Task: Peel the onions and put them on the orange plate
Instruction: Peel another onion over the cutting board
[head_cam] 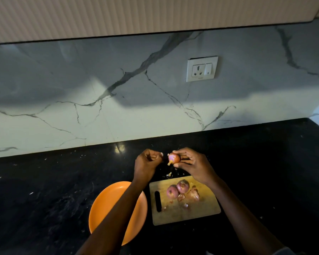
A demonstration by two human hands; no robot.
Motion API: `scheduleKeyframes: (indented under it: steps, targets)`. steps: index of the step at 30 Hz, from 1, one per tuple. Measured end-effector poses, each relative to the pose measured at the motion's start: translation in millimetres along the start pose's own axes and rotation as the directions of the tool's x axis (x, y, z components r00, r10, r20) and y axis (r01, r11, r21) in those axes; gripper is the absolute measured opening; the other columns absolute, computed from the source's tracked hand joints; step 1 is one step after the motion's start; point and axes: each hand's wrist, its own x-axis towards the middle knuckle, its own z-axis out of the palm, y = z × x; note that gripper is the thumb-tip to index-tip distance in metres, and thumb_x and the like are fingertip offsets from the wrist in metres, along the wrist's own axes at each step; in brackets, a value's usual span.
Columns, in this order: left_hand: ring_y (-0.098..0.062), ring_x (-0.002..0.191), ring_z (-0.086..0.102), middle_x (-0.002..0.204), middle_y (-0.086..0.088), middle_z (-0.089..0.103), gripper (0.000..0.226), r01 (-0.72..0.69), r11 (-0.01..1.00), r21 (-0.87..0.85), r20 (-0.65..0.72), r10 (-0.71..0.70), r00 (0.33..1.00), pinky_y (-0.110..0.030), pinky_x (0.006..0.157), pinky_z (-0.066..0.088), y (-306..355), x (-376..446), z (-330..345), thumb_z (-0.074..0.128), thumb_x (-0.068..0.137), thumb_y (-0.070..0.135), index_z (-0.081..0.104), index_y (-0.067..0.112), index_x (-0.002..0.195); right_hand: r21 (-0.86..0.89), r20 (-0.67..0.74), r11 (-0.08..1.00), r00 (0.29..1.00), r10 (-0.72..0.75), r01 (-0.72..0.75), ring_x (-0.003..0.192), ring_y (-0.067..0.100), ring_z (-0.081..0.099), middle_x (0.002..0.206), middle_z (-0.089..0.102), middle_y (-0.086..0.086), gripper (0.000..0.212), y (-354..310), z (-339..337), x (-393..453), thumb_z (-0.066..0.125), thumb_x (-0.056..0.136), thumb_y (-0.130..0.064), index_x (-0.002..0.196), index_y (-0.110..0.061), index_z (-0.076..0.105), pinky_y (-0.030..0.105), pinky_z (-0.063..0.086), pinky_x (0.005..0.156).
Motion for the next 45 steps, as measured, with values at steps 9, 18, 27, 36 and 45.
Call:
scheduleKeyframes:
  steps: [9,18,27,36,45]
  targets:
    - [-0.007,0.079,0.07,0.088,0.002,0.075,0.015,-0.061,0.996,0.066,0.26,0.042,0.965,-0.025,0.076,0.055,-1.4,4.2,1.5,0.058,0.101,0.024,0.072,0.019,0.102,0.032,-0.035,0.999,0.999,0.011,-0.01,0.11,0.009,0.069,0.115,0.073,-0.005,0.047,0.2,-3.5,0.6,0.079,0.08,0.003,0.114,-0.026,0.067,0.022,0.054,0.092]
    - [-0.008,0.082,0.073,0.086,0.01,0.077,0.015,-0.155,0.984,0.087,0.275,0.126,0.953,-0.029,0.082,0.058,7.4,4.0,-0.6,0.073,0.091,0.021,0.074,0.034,0.095,-0.02,0.003,1.0,1.0,0.003,-0.002,0.105,0.009,0.071,0.115,0.073,-0.002,0.048,-1.8,-5.1,0.2,0.081,0.078,0.004,0.12,-0.016,0.068,0.021,0.055,0.091]
    - [0.0,0.07,0.063,0.069,0.003,0.068,0.016,-0.469,0.807,0.357,0.325,0.363,0.873,-0.008,0.059,0.039,9.0,0.7,-10.3,0.077,0.085,0.012,0.068,0.014,0.073,-0.111,0.096,0.994,0.995,0.02,-0.009,0.103,0.008,0.071,0.11,0.075,-0.001,0.045,-4.1,-3.9,0.7,0.082,0.078,0.0,0.117,-0.019,0.069,0.021,0.054,0.092]
    - [-0.012,0.072,0.064,0.078,0.002,0.069,0.013,-0.493,0.784,0.377,0.383,0.353,0.854,-0.021,0.062,0.047,6.9,6.9,-16.2,0.079,0.081,0.014,0.066,0.016,0.081,-0.075,0.125,0.997,0.991,0.036,-0.027,0.107,0.011,0.07,0.113,0.074,0.002,0.044,-4.9,-1.6,3.9,0.08,0.079,0.004,0.115,-0.019,0.069,0.025,0.054,0.095]
    - [0.002,0.074,0.066,0.085,0.008,0.07,0.014,-0.243,0.892,0.38,0.336,0.112,0.935,-0.02,0.075,0.051,1.1,13.3,-24.7,0.054,0.102,0.016,0.068,0.016,0.099,-0.005,0.077,0.997,0.994,0.074,-0.074,0.108,0.01,0.07,0.115,0.072,0.001,0.045,3.0,-1.0,2.3,0.077,0.079,0.009,0.116,-0.013,0.065,0.021,0.053,0.091]
